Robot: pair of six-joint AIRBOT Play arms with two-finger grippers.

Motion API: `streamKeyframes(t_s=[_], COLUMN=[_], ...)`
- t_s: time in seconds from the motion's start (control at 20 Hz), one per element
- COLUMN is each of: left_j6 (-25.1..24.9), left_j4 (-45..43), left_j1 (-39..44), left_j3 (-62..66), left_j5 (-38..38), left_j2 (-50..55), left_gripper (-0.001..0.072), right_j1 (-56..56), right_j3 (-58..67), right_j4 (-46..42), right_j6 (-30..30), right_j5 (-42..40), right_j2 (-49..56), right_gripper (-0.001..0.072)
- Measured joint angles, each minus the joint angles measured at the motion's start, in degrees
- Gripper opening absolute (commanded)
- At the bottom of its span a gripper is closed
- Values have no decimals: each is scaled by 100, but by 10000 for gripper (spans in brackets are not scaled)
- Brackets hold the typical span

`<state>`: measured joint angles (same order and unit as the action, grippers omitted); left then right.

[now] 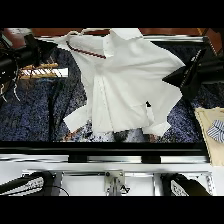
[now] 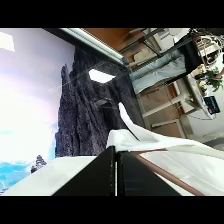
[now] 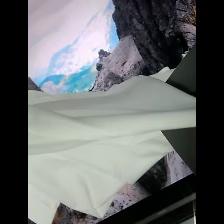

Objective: Fold the shirts.

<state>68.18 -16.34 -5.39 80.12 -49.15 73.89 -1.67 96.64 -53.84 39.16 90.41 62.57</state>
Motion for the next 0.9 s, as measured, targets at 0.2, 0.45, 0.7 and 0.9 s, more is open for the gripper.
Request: streamKeyframes(t_s=[0.2, 0.45, 0.7, 0.9], left_j6=[-90, -116, -118, 7], left_j4=[-111, -168, -387, -798], left_j1=[-42, -52, -61, -59], left_j3=[181, 254, 267, 267], left_j5=[-59, -50, -157, -356], left_j2=[4, 76, 111, 144], left_gripper=[42, 42, 42, 42], right_j1=[0, -2, 0, 0], right_j3=[0, 0, 0, 0], right_j4=[-133, 87, 26, 11], right_j6=[-42, -129, -157, -166], right_j5=[-70, -146, -232, -315], right_j2=[0, 0, 0, 0], right_gripper=[69, 68, 68, 68])
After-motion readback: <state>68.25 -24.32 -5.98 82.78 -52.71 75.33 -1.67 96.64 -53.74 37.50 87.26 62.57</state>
